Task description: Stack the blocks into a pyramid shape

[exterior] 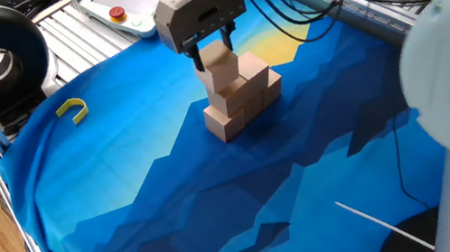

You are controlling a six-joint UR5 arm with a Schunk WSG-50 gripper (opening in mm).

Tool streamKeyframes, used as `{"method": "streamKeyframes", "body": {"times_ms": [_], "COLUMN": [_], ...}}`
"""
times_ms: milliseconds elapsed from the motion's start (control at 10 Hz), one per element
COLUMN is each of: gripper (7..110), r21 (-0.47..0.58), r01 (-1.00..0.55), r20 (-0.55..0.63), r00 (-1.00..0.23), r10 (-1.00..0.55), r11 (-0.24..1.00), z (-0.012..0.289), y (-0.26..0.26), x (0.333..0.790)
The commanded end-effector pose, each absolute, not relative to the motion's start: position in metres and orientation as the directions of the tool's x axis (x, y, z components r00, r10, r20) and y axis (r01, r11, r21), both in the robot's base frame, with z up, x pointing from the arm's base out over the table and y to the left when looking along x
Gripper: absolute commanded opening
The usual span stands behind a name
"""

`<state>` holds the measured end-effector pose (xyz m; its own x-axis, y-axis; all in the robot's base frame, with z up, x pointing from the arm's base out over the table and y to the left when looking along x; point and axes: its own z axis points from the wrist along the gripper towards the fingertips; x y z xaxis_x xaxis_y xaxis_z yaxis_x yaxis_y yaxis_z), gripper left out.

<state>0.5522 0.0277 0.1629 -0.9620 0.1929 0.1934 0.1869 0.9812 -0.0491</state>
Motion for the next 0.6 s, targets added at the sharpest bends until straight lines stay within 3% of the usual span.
{"method": "streamKeyframes", "body": {"times_ms": [0,200,500], "gripper": [7,7,7], "r21": [-0.038,-0.077,-0.019], "r01": [0.197,0.177,0.082], "r20": [0.193,0.242,0.327], "r00": [-0.961,-0.951,-0.941], "r10": [0.2,0.191,0.084], "r11": [0.98,0.981,0.996], "z": [0.162,0.168,0.179], "y": [0.036,0.022,0.012], "x": [0.565,0.547,0.51]}}
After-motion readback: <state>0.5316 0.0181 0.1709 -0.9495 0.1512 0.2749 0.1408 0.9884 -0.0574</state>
